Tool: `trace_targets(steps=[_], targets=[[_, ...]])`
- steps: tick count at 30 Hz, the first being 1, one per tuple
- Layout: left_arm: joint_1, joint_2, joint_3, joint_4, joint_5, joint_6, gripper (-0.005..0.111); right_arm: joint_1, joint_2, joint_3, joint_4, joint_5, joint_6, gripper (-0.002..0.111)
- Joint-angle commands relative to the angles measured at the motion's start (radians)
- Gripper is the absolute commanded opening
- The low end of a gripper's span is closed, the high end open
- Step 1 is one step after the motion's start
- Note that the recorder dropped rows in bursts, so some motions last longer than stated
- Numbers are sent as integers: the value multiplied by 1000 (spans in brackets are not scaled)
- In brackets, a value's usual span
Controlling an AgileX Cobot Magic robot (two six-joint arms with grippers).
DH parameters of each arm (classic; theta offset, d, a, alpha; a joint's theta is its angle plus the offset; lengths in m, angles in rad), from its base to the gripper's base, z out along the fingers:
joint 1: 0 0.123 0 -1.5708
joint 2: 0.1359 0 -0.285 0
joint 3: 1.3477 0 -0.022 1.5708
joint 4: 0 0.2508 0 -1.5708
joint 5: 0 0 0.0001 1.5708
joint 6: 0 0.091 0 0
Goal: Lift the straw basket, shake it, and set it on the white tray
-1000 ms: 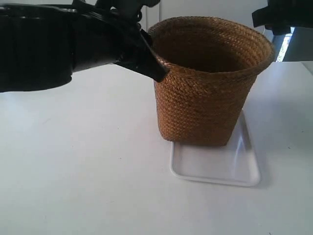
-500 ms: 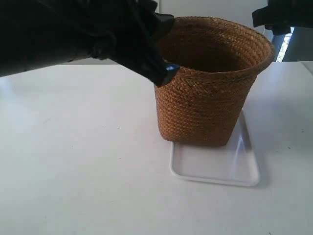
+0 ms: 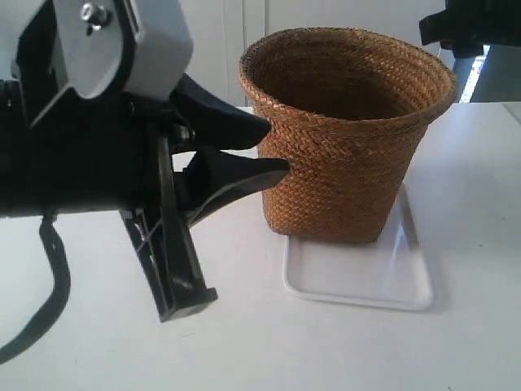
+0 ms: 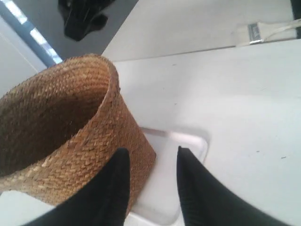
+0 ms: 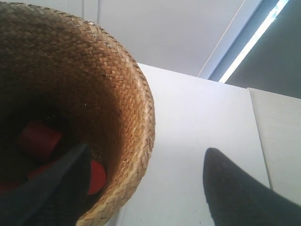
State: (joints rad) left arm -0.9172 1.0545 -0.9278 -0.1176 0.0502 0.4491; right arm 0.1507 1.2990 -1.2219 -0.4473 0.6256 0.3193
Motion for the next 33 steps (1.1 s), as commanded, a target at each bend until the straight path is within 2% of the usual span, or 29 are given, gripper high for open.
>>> trace_targets(steps=[1,4,9,18,22,27,30,33], targets=[[-2,-11,1,217,72,-233,39,-2,-6,-3,-3,-3,3,63],[-2,-11,1,217,124,-233,39,-2,-6,-3,-3,-3,3,63],[-2,-11,1,217,139,-235,39,-2,-6,-3,-3,-3,3,63],[10,-9,1,215,38,-267,28,-2,-6,-3,-3,-3,3,63],[94,-7,3,215,73,-268,24,-2,-6,-3,-3,-3,3,63],[276,-7,45,215,71,-321,24,-2,-6,-3,-3,-3,-4,63],[374,-6,60,211,24,-388,24,-2,-6,-3,-3,-3,-2,63],[430,-2,83,211,-71,-428,24,-2,-6,-3,-3,-3,-2,63]])
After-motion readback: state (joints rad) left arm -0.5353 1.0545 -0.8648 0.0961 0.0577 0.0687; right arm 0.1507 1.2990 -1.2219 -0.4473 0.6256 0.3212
